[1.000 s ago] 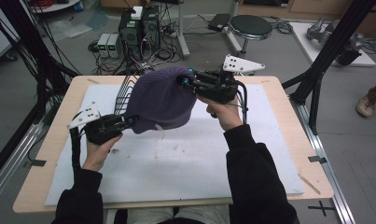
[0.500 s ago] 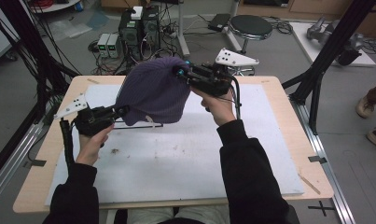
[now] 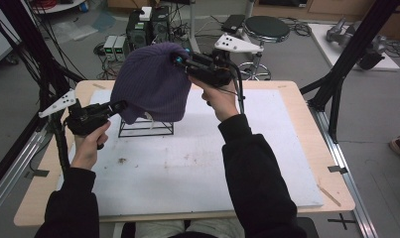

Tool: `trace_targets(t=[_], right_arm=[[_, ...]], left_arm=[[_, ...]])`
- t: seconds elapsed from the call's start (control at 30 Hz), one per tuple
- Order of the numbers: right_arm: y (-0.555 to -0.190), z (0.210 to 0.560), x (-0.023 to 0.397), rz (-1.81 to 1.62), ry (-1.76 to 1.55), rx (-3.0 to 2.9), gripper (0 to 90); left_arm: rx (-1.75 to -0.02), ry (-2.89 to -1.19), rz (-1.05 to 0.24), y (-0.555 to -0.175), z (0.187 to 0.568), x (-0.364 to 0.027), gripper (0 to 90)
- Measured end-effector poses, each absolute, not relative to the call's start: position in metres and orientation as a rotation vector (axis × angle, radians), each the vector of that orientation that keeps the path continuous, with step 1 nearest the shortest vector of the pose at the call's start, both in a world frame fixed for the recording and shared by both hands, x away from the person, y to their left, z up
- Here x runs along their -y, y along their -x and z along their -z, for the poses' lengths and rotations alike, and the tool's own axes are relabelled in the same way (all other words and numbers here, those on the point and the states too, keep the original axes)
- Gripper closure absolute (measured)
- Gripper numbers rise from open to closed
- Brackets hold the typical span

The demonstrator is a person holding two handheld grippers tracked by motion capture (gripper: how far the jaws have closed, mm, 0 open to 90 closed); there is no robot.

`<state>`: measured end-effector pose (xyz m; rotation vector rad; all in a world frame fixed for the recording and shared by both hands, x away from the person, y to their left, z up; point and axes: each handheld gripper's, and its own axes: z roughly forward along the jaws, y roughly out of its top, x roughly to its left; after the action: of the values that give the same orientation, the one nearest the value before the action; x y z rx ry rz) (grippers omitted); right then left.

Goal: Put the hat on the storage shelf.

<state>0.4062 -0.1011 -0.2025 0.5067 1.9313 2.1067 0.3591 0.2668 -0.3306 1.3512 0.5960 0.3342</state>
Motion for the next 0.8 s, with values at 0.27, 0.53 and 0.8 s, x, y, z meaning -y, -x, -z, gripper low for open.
trace_targets(t=[0.27,0.53,0.8], right_arm=[[-0.417,0.191,0.085,-2.032,-0.508,-1.948,75.4],[-0.423,0.182,0.077,-2.011,-0.524,-1.904,75.3],[-0.428,0.18,0.075,-2.02,-0.565,-1.847,75.2]], left_arm=[[-0.636,-1.353,-0.37,-0.37,0.323,-0.277,83.5],[-0.636,-1.354,-0.409,-0.378,0.307,-0.283,83.4],[-0.647,-1.321,-0.431,-0.384,0.299,-0.284,83.3]])
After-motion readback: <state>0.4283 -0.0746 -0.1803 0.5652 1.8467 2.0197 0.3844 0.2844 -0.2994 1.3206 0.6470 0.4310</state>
